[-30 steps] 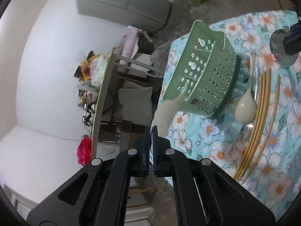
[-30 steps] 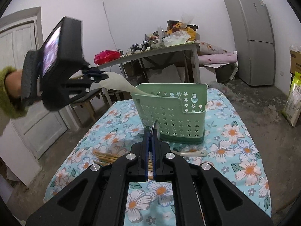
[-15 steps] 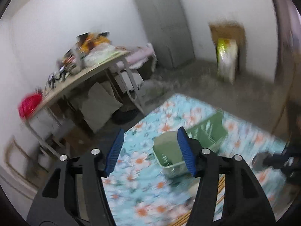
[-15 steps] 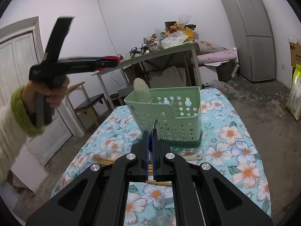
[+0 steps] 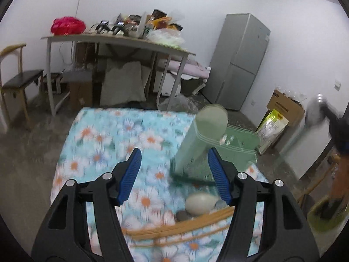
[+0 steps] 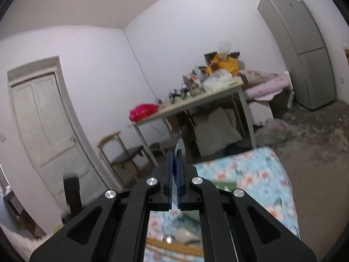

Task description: Organize utensils

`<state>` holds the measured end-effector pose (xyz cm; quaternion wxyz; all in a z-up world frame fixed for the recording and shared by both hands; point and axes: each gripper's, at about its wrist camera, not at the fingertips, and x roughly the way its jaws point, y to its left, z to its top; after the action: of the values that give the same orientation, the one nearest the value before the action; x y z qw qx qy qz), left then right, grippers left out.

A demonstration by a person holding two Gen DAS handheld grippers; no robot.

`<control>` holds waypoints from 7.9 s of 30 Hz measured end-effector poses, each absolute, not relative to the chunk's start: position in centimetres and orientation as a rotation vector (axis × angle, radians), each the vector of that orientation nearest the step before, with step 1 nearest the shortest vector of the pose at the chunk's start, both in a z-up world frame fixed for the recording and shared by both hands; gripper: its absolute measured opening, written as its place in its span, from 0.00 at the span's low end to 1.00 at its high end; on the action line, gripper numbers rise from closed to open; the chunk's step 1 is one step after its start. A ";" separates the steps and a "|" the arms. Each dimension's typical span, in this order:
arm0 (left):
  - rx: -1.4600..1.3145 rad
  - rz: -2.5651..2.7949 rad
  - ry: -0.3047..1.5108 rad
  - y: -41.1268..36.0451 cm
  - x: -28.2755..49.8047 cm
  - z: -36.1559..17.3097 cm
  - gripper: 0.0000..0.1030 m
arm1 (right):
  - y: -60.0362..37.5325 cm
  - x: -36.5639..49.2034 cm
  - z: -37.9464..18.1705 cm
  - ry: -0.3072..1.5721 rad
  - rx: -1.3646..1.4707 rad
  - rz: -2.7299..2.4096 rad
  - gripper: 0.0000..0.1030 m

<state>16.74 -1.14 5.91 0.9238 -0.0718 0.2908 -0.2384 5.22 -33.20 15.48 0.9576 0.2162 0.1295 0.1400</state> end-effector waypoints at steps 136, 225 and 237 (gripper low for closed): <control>-0.435 -0.143 0.959 9.6 18.7 -5.1 0.05 | -15.1 11.0 -6.2 0.775 -0.576 0.077 0.39; -0.162 -0.412 0.466 -4.6 21.0 6.0 0.42 | -35.1 8.9 11.7 0.163 0.453 0.224 0.04; -0.078 -0.475 0.569 -5.0 21.4 2.3 0.54 | -34.6 14.1 3.1 0.385 0.397 0.206 0.07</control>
<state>21.37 -4.97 2.34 0.9314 -0.0382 0.2779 -0.2319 14.09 -34.58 3.05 0.9568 0.1954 0.1897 0.1017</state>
